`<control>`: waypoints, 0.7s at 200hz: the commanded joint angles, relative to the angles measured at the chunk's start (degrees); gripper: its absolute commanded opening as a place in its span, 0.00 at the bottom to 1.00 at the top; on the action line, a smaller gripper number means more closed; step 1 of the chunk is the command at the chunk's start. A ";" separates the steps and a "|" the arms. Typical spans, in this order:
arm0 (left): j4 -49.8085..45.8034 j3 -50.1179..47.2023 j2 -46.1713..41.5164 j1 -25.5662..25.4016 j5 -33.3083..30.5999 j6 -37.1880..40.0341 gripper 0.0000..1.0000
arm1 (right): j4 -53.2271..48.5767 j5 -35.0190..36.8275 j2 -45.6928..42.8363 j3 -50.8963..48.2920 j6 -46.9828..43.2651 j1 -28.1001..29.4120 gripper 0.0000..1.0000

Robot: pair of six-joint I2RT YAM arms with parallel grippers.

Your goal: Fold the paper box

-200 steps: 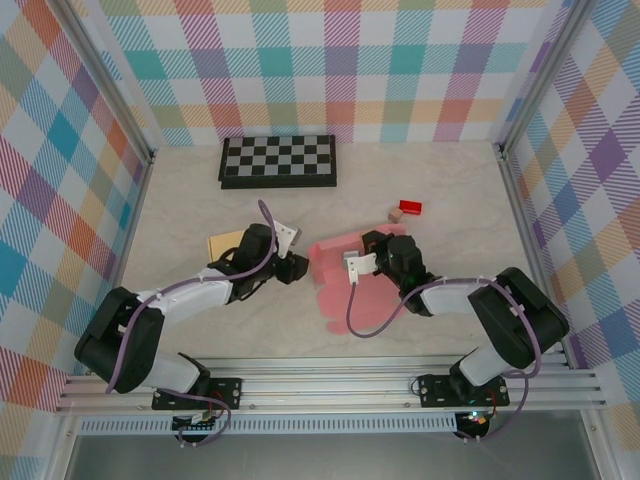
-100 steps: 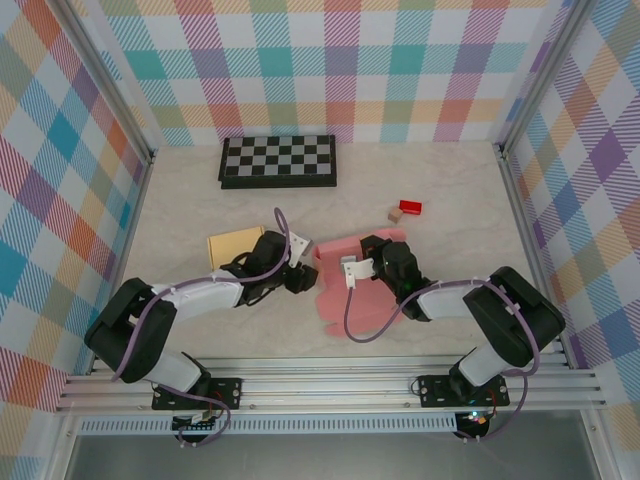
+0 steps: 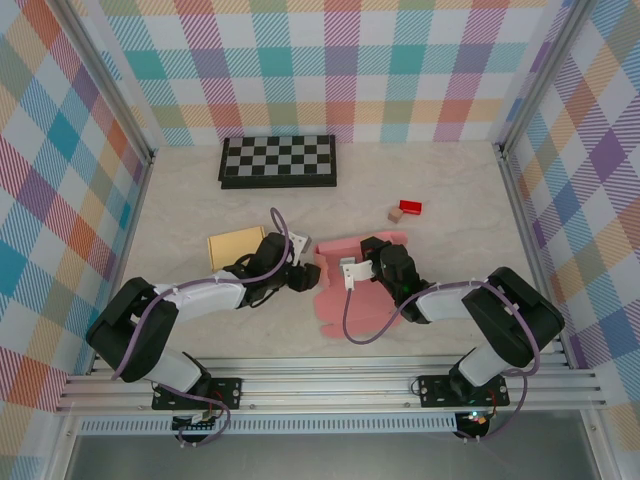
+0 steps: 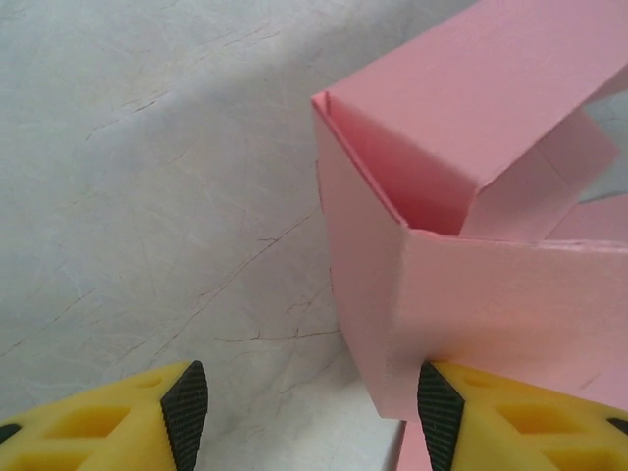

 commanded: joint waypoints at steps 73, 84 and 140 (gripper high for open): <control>8.47 0.31 0.71 -0.81 3.36 -8.04 0.65 | -0.94 -0.63 1.26 -0.62 -0.79 0.96 0.00; 8.90 0.39 1.21 -0.94 4.00 -7.78 0.65 | -1.08 -0.76 1.21 -0.62 -0.82 0.96 0.00; 10.47 1.01 2.00 -2.30 9.78 -5.37 0.66 | -1.78 -0.89 1.21 -0.28 -0.53 0.96 0.00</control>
